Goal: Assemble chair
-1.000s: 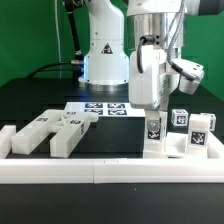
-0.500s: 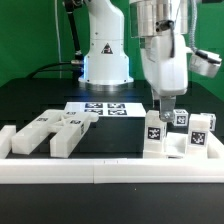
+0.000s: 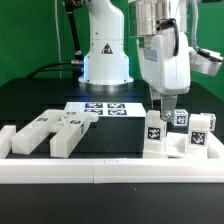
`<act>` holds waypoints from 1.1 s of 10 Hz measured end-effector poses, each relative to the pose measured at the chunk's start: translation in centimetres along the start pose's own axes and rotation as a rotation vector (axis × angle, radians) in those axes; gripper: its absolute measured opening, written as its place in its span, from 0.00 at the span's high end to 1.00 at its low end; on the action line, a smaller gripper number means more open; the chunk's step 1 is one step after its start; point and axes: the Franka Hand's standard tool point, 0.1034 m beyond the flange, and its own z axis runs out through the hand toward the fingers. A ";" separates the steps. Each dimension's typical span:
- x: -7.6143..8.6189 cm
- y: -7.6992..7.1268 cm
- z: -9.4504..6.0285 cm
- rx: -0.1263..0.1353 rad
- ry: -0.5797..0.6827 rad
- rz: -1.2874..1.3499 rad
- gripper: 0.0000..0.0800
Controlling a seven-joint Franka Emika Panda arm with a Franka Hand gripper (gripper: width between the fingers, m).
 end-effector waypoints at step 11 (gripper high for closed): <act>0.2 0.7 -0.6 -0.033 0.007 -0.919 0.19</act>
Offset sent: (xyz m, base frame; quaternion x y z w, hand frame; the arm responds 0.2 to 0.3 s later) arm -0.0162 -0.0065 0.0114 0.0365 -0.0159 -0.0133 0.9991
